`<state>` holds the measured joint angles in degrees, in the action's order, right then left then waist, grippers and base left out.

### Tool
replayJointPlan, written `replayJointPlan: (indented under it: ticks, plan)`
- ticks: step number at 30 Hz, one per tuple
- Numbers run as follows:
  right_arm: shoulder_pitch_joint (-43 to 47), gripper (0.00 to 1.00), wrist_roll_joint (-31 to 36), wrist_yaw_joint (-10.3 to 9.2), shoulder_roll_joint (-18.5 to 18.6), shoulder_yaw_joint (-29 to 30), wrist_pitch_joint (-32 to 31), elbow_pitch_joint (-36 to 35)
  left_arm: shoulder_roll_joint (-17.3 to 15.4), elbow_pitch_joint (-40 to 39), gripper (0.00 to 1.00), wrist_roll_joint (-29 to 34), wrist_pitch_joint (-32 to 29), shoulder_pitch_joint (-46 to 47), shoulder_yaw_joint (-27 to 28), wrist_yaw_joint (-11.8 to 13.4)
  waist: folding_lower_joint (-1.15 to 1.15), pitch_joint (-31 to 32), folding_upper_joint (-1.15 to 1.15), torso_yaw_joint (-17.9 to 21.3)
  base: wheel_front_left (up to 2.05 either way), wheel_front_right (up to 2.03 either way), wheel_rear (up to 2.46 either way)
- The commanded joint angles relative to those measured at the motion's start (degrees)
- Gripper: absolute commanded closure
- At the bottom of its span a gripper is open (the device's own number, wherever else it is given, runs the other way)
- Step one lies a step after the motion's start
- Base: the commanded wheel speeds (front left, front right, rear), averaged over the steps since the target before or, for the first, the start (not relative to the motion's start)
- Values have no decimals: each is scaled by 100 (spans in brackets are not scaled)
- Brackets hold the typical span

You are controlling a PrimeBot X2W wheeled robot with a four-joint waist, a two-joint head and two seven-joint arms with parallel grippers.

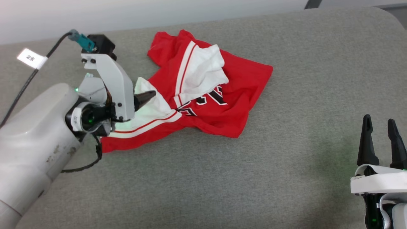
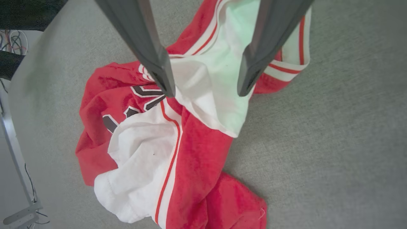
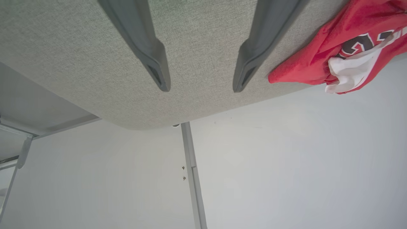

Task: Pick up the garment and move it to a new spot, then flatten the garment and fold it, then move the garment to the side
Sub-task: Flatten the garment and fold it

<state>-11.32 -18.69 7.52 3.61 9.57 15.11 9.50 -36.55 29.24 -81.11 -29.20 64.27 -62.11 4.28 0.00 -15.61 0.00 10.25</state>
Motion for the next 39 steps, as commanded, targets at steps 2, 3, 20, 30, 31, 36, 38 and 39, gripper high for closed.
replayJointPlan:
  ticks: [2,3,20,30,31,36,38,39]
  plan:
    - [-57,0,-34,-7,-13,-8,4,18,3,36,0,-66,-98,-64,1,84,0,-73,0,122,0,0,0]
    - [-59,0,-38,-7,-22,0,4,24,0,62,0,-49,-121,-80,-25,63,0,-91,0,147,0,0,0]
    - [160,0,93,-7,8,22,3,-9,-984,-1050,100,-14,1224,-1031,363,-163,0,285,0,-514,0,0,0]
    - [272,0,134,-7,79,-14,3,1,-2073,-2392,100,-356,2234,-2265,688,683,0,470,0,-946,0,0,0]
    - [267,0,134,-7,79,-22,4,2,-2111,-2455,100,-427,2269,-2400,682,753,0,474,0,-958,0,0,0]
    - [283,0,119,-7,93,-65,4,26,-2200,-2677,100,-811,2305,-3033,568,890,0,506,0,-953,0,0,0]
    - [311,0,99,-7,115,-46,4,29,-2180,-2726,100,-970,2281,-3244,519,839,0,514,0,-948,0,0,0]
    - [326,0,97,-6,124,-33,4,34,-2142,-2738,100,-1071,2285,-3329,514,809,0,520,0,-950,0,0,0]
